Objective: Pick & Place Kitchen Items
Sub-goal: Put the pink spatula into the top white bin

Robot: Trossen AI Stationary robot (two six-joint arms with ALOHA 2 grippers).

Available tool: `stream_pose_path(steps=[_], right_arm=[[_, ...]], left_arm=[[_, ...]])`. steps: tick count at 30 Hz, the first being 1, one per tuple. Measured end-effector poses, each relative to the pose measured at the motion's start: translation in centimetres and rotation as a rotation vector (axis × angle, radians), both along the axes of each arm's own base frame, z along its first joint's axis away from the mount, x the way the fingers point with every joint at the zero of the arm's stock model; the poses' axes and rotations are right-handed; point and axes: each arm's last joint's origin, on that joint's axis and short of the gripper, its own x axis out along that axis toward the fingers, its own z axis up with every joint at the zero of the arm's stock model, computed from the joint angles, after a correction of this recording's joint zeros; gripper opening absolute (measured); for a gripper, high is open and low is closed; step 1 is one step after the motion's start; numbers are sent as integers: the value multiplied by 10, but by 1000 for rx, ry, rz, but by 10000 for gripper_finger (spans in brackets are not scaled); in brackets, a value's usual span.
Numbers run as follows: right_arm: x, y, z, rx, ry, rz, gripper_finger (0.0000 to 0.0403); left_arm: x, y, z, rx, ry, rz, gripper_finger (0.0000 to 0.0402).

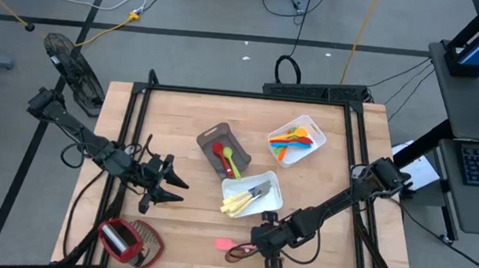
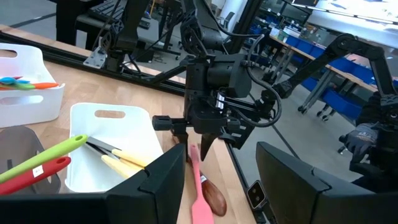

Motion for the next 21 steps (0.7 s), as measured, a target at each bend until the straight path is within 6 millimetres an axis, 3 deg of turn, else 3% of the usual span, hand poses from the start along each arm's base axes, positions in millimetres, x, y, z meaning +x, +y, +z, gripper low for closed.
stream_pose_path(steps=[14, 21], right_arm=[[-1, 1, 0, 49, 30, 50, 169], [-6, -6, -16, 84, 30, 27, 160]], left_arm=[[0, 0, 0, 0, 0, 6, 202], [0, 1, 0, 1, -1, 12, 202]])
